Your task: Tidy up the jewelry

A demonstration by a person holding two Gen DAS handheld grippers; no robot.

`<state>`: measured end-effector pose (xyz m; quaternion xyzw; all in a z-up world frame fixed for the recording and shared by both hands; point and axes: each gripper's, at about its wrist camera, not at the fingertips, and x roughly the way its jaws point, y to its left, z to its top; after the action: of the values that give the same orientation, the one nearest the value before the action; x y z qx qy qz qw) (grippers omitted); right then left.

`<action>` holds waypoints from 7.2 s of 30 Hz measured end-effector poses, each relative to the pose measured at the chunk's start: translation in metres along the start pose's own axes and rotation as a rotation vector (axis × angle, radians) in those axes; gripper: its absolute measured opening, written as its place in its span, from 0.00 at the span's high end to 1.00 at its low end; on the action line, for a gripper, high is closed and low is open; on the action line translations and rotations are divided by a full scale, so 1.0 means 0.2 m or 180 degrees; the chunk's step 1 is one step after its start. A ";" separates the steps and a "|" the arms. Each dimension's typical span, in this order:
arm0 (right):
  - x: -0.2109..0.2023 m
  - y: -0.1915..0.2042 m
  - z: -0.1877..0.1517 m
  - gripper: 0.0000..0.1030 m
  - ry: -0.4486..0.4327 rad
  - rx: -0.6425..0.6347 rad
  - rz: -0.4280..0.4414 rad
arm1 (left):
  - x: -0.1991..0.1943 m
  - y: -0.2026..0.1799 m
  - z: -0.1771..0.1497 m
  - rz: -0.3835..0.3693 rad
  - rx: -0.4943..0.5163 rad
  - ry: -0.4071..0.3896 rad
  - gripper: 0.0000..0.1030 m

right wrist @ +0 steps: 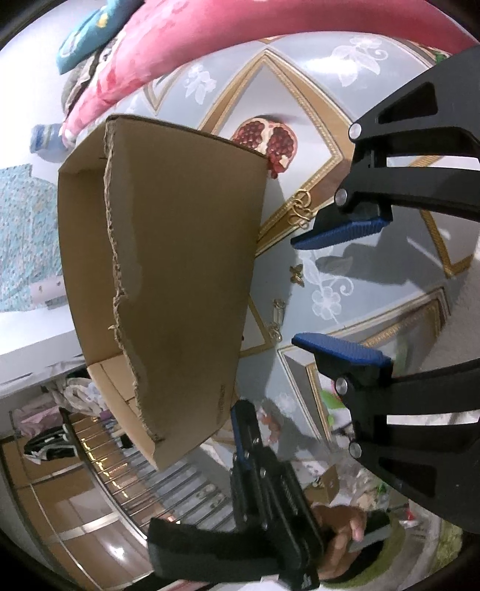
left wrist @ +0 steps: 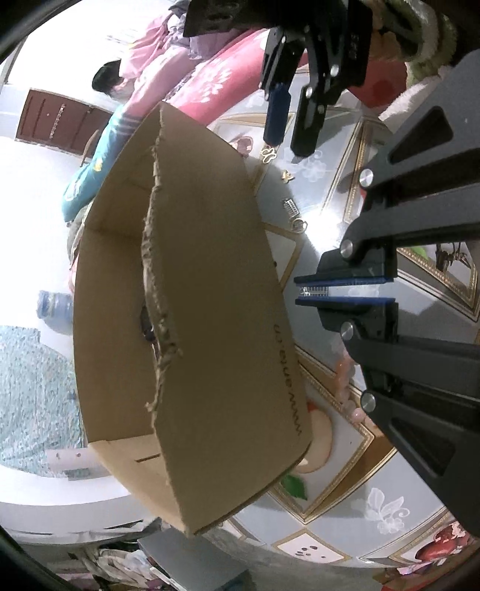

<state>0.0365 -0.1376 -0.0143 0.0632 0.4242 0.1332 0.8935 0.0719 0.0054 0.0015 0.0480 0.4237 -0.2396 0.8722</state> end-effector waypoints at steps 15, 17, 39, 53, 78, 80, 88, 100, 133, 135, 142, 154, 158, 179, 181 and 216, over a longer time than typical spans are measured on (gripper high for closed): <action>0.11 0.04 0.01 0.82 0.0080 -0.0636 -0.0235 | 0.04 -0.01 0.00 -0.0055 0.0022 0.0063 0.96; 0.11 0.04 0.02 0.84 0.0086 -0.0676 -0.0231 | 0.05 -0.01 0.00 -0.0059 0.0022 0.0070 0.96; -0.09 -0.01 0.07 0.91 -0.0101 -0.0341 0.0178 | -0.09 -0.02 0.00 -0.0086 0.0000 -0.0096 0.96; -0.37 0.00 0.40 0.91 -0.0733 -0.0300 0.0485 | -0.34 -0.07 0.34 -0.0321 0.0162 -0.0677 0.96; 0.05 -0.12 0.71 0.81 -0.0141 0.0038 -0.0189 | 0.21 0.09 0.74 0.0088 -0.0268 -0.0190 0.82; 0.04 -0.13 0.71 0.80 -0.0186 0.0040 -0.0154 | 0.20 0.09 0.74 0.0083 -0.0270 -0.0205 0.82; -0.12 -0.13 0.67 0.77 -0.0471 0.0057 0.0117 | 0.02 0.08 0.65 0.0006 -0.0251 -0.0502 0.80; -0.43 -0.11 0.42 0.74 -0.0757 -0.0199 0.0749 | -0.31 0.04 0.33 -0.0263 -0.0037 -0.0874 0.75; -0.01 -0.18 0.00 0.77 0.0130 0.0334 0.0687 | 0.22 -0.31 0.01 -0.0059 0.0913 0.0040 0.83; -0.02 -0.19 0.00 0.77 0.0132 0.0346 0.0701 | 0.23 -0.33 0.01 -0.0046 0.1002 0.0057 0.90; -0.02 -0.21 0.00 0.77 0.0117 0.0376 0.0716 | 0.21 -0.34 0.01 -0.0040 0.1032 0.0064 0.98; -0.04 -0.20 -0.02 0.77 0.0086 0.0358 0.0690 | 0.17 -0.31 -0.05 -0.0014 0.0921 0.0069 1.00; -0.05 -0.19 -0.02 0.77 0.0088 0.0344 0.0677 | 0.14 -0.29 -0.07 -0.0006 0.0876 0.0083 1.00; -0.04 -0.19 -0.01 0.77 0.0112 0.0332 0.0698 | 0.17 -0.28 -0.04 -0.0024 0.1076 0.0138 0.74; -0.03 -0.19 -0.02 0.77 0.0110 0.0346 0.0698 | 0.17 -0.29 -0.03 -0.0037 0.1132 0.0152 0.80; 0.04 0.01 0.07 0.77 0.0029 -0.0569 0.0327 | 0.08 -0.15 -0.05 -0.0032 0.0537 -0.0035 0.89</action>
<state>0.0508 -0.1335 -0.0108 0.0043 0.4108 0.2164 0.8857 0.0600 -0.0235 -0.0124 0.1179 0.3974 -0.2791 0.8662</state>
